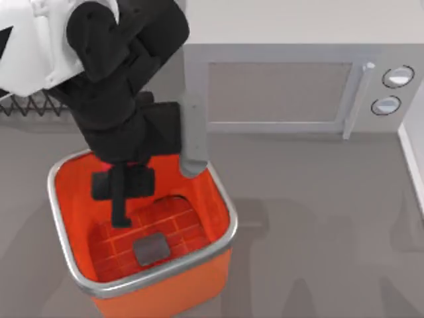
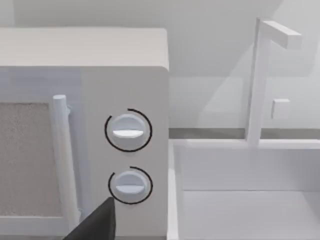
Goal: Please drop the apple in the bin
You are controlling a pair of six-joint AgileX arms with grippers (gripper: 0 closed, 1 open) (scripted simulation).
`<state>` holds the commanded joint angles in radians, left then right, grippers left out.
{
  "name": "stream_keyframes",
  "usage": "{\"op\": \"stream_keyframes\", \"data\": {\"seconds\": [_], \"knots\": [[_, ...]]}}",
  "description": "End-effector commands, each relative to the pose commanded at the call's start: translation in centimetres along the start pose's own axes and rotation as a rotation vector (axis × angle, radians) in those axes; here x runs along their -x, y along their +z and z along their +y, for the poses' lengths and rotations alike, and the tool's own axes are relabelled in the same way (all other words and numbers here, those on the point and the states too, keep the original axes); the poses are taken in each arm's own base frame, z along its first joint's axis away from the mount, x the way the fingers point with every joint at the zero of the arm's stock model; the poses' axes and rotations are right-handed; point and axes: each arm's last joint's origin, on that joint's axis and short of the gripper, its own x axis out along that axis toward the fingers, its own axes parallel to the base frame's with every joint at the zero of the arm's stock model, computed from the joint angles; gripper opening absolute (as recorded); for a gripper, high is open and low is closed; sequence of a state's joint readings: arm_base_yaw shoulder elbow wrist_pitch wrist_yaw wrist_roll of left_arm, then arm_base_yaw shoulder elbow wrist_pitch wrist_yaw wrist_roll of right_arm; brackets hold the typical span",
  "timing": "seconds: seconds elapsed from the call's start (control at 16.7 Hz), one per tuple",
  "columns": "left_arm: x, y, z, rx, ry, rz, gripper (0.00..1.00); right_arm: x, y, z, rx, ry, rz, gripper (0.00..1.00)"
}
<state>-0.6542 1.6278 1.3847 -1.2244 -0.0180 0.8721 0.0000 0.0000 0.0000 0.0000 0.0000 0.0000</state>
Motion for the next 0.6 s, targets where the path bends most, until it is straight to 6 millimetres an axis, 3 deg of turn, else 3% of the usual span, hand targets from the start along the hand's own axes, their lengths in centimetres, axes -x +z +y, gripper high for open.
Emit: {"op": "stream_keyframes", "data": {"seconds": [0.18,0.48,0.6], "knots": [[0.5,1.2,-1.6,-0.130,-0.003,0.025,0.00,0.0,0.0,0.0,0.000,0.000,0.000,1.00],[0.6,1.1,-1.4,-0.132,0.011,0.026,0.00,0.0,0.0,0.0,0.000,0.000,0.000,1.00],[-0.6,1.1,-1.3,-0.131,0.004,0.029,0.00,0.0,0.0,0.0,0.000,0.000,0.000,1.00]]}}
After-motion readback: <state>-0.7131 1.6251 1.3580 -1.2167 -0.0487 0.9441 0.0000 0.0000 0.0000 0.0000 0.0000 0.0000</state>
